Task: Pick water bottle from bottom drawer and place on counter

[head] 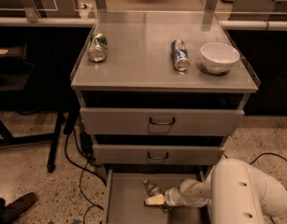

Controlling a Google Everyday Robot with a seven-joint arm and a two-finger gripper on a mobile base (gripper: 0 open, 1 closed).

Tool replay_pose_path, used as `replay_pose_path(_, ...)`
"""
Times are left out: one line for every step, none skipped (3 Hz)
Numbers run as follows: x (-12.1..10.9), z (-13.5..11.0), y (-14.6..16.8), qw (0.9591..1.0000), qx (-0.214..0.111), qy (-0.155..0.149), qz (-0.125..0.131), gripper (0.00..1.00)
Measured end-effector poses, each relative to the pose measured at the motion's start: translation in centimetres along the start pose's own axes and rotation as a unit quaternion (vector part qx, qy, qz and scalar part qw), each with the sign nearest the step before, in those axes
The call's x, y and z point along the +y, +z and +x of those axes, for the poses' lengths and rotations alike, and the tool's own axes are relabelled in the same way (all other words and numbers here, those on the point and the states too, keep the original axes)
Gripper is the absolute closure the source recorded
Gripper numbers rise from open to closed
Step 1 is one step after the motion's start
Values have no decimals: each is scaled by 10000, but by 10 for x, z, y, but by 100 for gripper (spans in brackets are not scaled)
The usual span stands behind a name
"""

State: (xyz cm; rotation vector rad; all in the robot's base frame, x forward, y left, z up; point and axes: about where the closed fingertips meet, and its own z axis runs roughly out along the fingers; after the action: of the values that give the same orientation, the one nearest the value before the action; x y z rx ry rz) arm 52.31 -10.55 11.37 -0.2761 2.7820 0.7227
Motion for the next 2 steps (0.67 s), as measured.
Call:
replay_pose_path(0,0,0,10000,0,0,0,15)
replay_pose_path(0,0,0,10000,1,0,0,38)
